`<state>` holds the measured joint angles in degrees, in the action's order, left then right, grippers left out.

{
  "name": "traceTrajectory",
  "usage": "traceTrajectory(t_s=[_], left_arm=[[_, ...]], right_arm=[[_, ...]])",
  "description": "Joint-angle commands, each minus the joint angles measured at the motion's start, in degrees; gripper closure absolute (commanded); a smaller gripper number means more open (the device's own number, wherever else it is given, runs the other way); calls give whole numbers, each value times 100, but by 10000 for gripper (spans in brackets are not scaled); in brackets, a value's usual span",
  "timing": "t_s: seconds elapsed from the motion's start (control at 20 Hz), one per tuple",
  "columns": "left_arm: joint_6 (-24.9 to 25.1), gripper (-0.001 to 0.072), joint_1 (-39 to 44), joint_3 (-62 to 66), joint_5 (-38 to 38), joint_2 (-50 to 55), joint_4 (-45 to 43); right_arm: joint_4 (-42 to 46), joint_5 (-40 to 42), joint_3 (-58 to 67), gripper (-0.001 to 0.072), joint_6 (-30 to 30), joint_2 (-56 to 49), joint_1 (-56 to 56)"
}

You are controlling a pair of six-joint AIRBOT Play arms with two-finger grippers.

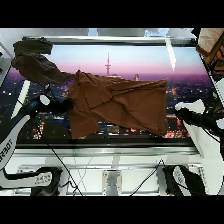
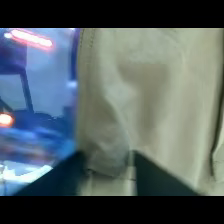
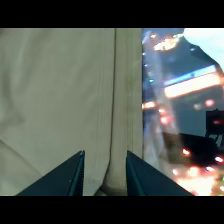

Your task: Fold the shirts.

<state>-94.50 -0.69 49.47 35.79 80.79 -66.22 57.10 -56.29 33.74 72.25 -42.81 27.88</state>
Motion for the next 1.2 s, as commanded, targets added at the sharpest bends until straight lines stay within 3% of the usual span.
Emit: traceTrajectory(t_s=[0.0,0.05,0.1,0.15,0.2,0.4,0.55,0.7,0.95,1.15], left_arm=[[0,470,-2,0,-81,9,59],[0,467,-2,0,-55,9,59],[15,400,-2,26,28,9,44],[98,182,-4,90,129,4,42],[227,68,-4,201,269,4,42],[568,52,-4,782,946,2,-273],[363,51,-4,844,1333,2,-1193],[243,52,-7,837,1534,2,-1530],[-367,53,-4,433,929,4,-1360],[-302,53,-4,114,592,7,-625]], right_arm=[[179,-595,-2,402,190,13,2],[330,-833,-2,401,219,13,2],[463,-1032,-2,401,247,13,2],[540,-1150,-2,402,262,15,2],[579,-1202,-2,401,262,13,2],[605,-1261,-2,401,280,13,2],[774,-1384,-2,401,280,15,2],[787,-1379,-2,401,280,15,2],[787,-1368,-2,401,280,13,2],[785,-1322,-2,401,280,13,2]])
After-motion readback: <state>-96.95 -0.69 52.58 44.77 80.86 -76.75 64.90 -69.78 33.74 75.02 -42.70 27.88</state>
